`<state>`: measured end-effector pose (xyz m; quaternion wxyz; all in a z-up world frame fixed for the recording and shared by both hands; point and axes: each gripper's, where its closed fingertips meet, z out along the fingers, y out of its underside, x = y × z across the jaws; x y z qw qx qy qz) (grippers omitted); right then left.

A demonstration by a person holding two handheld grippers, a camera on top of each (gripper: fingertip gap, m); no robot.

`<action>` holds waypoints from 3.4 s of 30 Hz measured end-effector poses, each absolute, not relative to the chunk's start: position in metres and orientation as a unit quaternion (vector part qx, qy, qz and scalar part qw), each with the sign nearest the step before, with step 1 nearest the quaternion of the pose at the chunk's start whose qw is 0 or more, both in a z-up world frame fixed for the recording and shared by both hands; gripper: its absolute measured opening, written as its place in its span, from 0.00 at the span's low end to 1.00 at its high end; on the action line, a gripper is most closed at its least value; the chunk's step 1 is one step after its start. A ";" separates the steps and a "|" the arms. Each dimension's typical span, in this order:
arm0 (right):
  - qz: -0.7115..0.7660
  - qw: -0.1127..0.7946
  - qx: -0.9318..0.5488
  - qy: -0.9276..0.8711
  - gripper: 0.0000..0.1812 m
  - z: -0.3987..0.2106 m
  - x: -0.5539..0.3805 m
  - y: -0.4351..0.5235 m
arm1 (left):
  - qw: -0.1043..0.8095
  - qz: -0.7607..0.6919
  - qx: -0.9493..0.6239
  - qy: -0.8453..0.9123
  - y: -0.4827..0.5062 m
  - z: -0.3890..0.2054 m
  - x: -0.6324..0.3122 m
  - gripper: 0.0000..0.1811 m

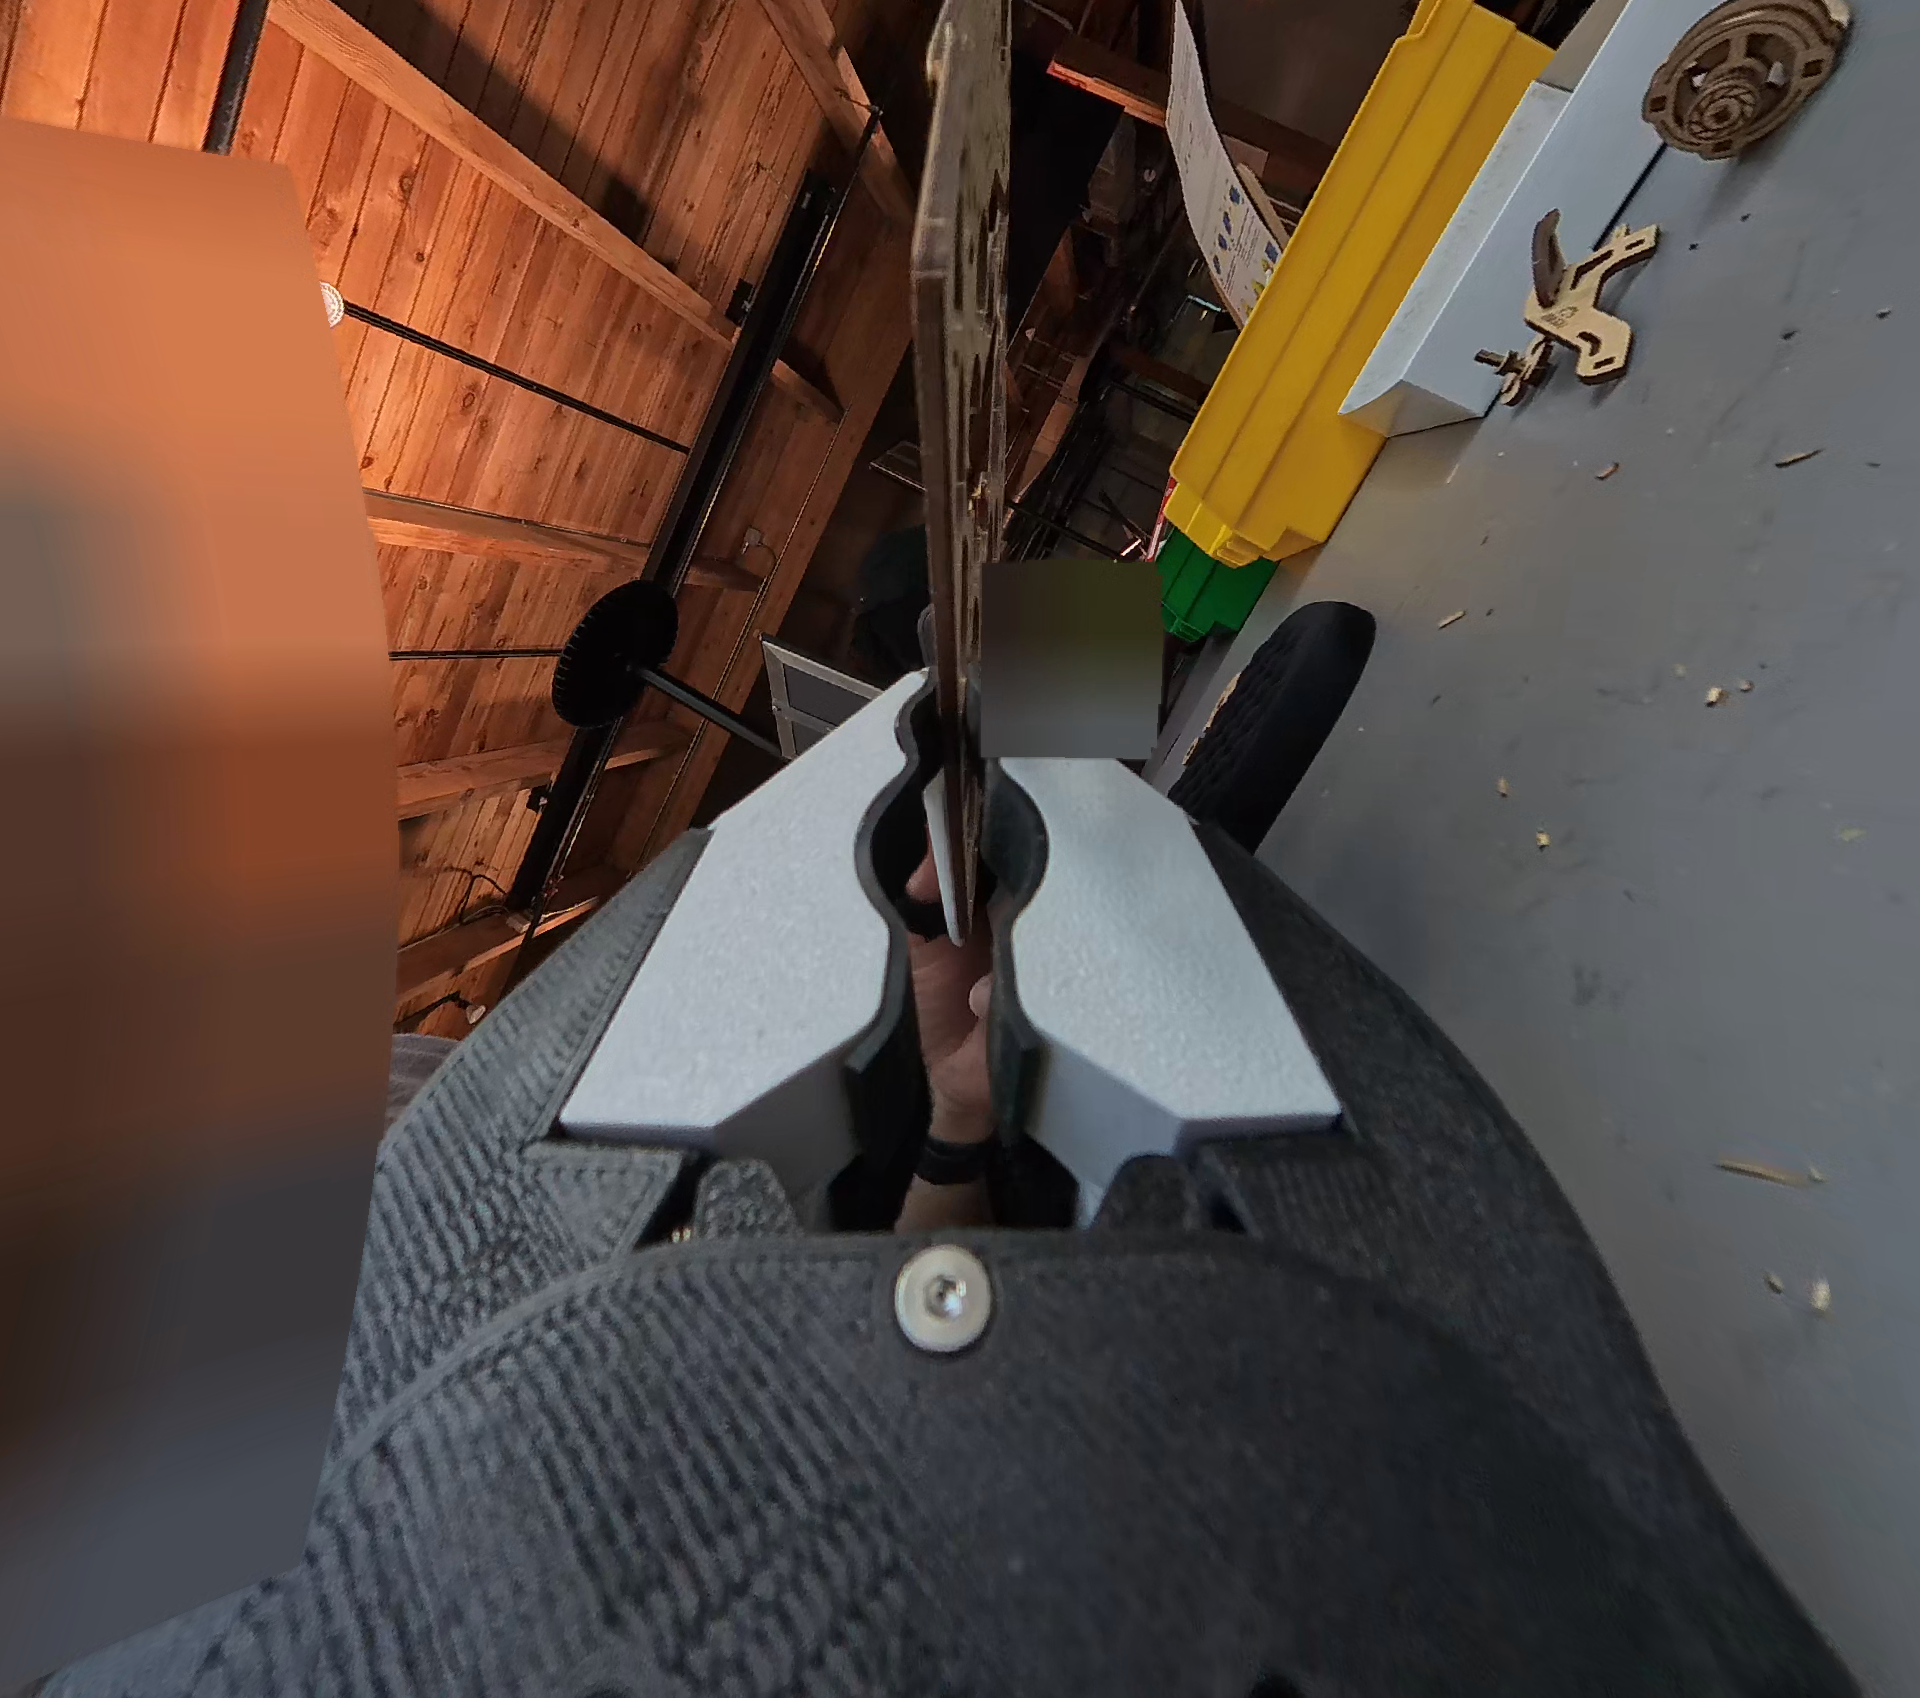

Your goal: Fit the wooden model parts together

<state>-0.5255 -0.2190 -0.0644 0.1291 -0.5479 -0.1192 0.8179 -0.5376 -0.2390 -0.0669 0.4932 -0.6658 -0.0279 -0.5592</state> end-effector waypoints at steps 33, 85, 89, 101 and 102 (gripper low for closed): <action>0.767 0.106 -0.597 -0.207 0.01 -0.079 -0.545 -0.244 | 0.486 -0.532 -0.693 -0.022 -0.250 -0.074 -0.540 0.00; 0.797 0.126 -0.562 -0.181 0.01 -0.063 -0.540 -0.243 | 0.482 -0.598 -0.638 -0.056 -0.262 -0.053 -0.572 0.04; 0.796 0.126 -0.563 -0.185 0.01 -0.065 -0.549 -0.246 | 0.491 -0.575 -0.651 -0.067 -0.265 -0.057 -0.585 0.00; 0.760 -0.012 -0.586 -0.279 0.01 -0.056 -0.658 -0.293 | 0.607 -0.412 -0.641 -0.224 -0.354 -0.065 -0.729 0.21; 0.750 -0.036 -0.589 -0.299 0.01 -0.058 -0.672 -0.300 | 0.623 -0.376 -0.641 -0.242 -0.371 -0.065 -0.753 0.22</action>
